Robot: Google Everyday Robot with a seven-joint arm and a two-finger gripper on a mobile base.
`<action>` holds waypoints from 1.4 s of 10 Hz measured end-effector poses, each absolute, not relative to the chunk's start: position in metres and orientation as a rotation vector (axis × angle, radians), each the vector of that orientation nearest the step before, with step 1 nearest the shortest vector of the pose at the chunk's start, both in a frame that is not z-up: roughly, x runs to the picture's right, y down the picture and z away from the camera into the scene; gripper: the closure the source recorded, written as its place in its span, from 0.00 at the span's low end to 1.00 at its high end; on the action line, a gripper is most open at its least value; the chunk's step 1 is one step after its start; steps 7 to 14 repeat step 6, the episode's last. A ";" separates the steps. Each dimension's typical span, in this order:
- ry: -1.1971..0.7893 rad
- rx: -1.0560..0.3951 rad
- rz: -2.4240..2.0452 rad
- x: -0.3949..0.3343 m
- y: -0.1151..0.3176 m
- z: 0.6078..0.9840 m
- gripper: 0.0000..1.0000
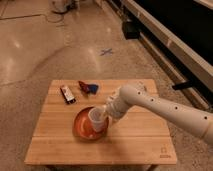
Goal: Place the ceramic cup in the ceramic bowl
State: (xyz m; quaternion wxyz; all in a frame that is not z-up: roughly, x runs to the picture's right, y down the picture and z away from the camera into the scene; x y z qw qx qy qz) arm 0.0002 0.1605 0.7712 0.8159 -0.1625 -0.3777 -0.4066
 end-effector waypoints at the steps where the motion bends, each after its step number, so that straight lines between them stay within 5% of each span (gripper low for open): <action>1: -0.799 -0.329 -0.846 0.003 0.154 0.772 0.20; 5: -0.688 -0.249 -0.578 0.077 0.087 0.760 0.20; 14: -0.687 -0.248 -0.576 0.077 0.087 0.760 0.20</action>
